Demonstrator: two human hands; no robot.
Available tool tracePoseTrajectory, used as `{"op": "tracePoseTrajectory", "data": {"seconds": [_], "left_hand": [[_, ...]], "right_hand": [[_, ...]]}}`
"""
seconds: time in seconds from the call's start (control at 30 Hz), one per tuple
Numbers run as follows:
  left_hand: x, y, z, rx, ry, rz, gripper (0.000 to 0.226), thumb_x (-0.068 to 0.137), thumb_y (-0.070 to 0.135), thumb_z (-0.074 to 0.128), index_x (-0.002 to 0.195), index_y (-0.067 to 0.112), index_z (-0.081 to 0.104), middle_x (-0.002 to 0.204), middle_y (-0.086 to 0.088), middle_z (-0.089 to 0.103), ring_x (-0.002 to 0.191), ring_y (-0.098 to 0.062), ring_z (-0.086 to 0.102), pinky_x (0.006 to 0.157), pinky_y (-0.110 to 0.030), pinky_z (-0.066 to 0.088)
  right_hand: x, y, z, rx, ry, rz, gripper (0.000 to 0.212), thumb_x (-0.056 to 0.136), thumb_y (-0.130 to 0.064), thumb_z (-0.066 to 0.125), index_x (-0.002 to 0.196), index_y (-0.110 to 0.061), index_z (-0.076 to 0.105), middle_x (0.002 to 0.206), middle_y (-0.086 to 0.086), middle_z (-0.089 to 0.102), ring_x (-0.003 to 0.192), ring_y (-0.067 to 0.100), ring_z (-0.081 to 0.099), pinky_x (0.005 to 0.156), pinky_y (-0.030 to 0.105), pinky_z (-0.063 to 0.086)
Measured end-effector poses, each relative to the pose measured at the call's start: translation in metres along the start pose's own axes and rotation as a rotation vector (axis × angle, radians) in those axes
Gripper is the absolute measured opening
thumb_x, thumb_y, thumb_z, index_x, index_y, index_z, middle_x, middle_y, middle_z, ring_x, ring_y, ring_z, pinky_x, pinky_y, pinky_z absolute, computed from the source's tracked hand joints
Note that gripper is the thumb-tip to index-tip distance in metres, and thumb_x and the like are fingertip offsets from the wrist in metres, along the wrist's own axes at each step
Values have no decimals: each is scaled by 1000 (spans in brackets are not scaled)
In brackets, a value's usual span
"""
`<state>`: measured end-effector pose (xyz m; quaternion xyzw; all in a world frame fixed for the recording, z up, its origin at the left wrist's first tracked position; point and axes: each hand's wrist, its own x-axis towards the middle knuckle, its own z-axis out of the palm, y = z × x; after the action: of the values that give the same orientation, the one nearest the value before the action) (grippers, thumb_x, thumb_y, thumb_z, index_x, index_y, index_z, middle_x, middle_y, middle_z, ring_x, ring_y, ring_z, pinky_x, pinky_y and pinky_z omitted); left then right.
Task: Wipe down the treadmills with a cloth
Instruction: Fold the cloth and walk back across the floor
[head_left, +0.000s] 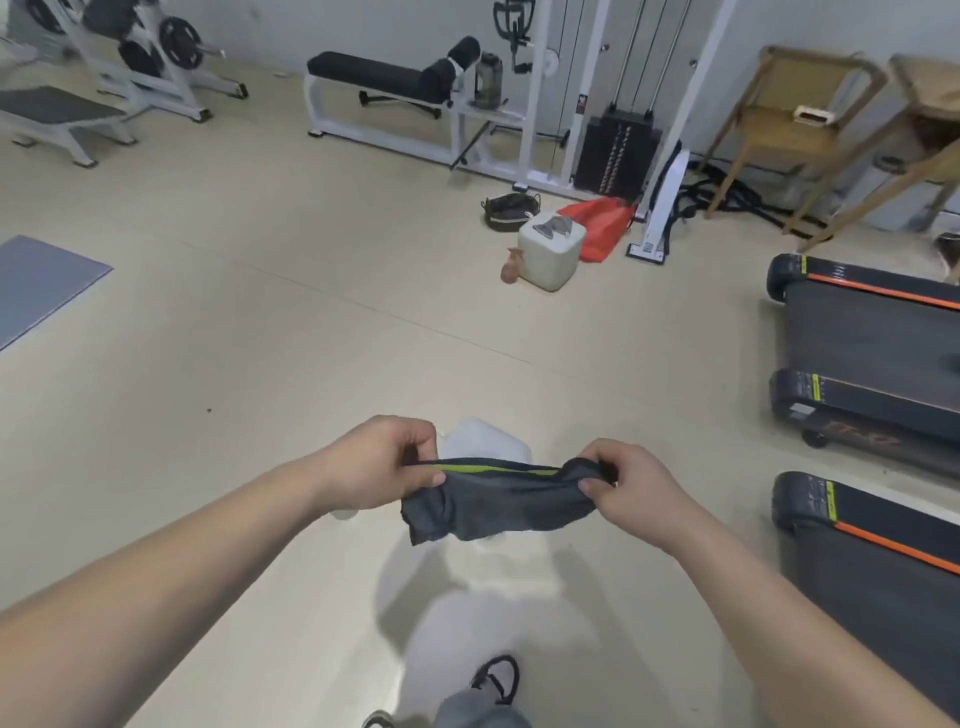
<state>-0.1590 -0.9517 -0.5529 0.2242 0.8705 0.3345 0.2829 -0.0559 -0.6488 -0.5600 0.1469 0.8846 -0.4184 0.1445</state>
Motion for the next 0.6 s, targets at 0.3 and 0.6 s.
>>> {"op": "tracePoseTrajectory", "data": {"seconds": [0.3, 0.6], "left_hand": [[116, -30, -7, 254, 50, 276, 30, 91, 5, 52, 101, 33, 57, 97, 14, 52, 74, -7, 52, 64, -16, 43], [247, -132, 40, 106, 91, 225, 35, 81, 11, 56, 97, 39, 69, 112, 20, 54, 80, 3, 58, 66, -15, 41]], "right_hand": [[112, -6, -6, 328, 81, 60, 38, 87, 0, 41, 81, -27, 68, 87, -4, 66, 78, 18, 55, 58, 27, 44], [249, 19, 61, 672, 411, 243, 37, 86, -3, 44, 80, -24, 75, 83, -7, 69, 75, 18, 55, 63, 30, 44]]}}
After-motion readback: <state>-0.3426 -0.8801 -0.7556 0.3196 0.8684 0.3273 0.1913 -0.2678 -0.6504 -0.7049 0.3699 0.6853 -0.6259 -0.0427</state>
